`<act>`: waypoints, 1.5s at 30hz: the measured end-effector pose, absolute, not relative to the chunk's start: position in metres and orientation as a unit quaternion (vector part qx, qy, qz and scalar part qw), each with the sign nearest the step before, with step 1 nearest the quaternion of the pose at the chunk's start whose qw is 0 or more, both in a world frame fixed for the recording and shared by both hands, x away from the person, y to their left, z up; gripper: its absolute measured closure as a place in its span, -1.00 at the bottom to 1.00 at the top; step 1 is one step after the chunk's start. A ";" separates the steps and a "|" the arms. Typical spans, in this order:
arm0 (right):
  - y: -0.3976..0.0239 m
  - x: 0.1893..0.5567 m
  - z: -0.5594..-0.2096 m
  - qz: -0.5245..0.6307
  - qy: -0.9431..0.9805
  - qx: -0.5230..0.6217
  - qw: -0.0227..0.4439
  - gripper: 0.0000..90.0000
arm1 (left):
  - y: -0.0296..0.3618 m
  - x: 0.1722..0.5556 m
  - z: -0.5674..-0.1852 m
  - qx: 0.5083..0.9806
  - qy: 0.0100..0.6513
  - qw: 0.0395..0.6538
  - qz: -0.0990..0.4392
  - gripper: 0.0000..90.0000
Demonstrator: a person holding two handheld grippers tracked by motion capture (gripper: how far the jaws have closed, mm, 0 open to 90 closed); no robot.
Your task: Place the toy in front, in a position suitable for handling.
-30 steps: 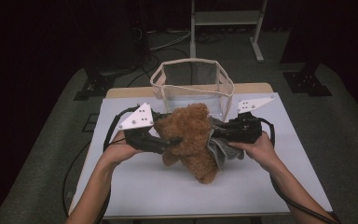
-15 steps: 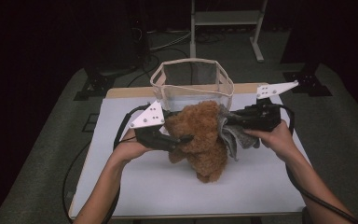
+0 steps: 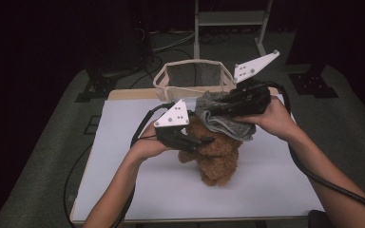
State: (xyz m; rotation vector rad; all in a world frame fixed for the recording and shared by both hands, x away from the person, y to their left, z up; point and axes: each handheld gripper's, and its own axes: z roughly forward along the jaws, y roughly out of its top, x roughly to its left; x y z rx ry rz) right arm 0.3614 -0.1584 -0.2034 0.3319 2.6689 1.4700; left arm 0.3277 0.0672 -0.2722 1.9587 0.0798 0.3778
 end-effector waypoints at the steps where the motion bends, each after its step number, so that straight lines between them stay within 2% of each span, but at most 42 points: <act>1: -0.156 0.362 -0.204 0.474 0.873 0.108 0.039 0.70 | 0.068 0.328 -0.273 0.826 0.036 0.539 0.159 -0.35; 10: -0.185 0.367 -0.203 0.477 0.868 0.131 0.036 0.70 | 0.069 0.329 -0.274 0.824 0.040 0.544 0.155 -0.34; 16: -0.172 0.362 -0.205 0.474 0.872 0.115 0.039 0.70 | 0.059 0.328 -0.271 0.831 0.029 0.533 0.157 -0.34; 19: -0.170 0.363 -0.206 0.479 0.870 0.111 0.040 0.69 | 0.064 0.328 -0.271 0.831 0.032 0.532 0.158 -0.34; 29: -0.204 0.363 -0.216 0.523 0.839 0.142 0.046 0.69 | 0.089 0.327 -0.273 0.831 0.051 0.530 0.160 -0.36; 39: -0.175 0.367 -0.239 0.534 0.836 0.125 0.020 0.69 | 0.112 0.318 -0.271 0.852 0.054 0.492 0.170 -0.63; 45: -0.151 0.367 -0.246 0.537 0.836 0.110 0.018 0.69 | 0.130 0.313 -0.278 0.860 0.058 0.477 0.173 -0.61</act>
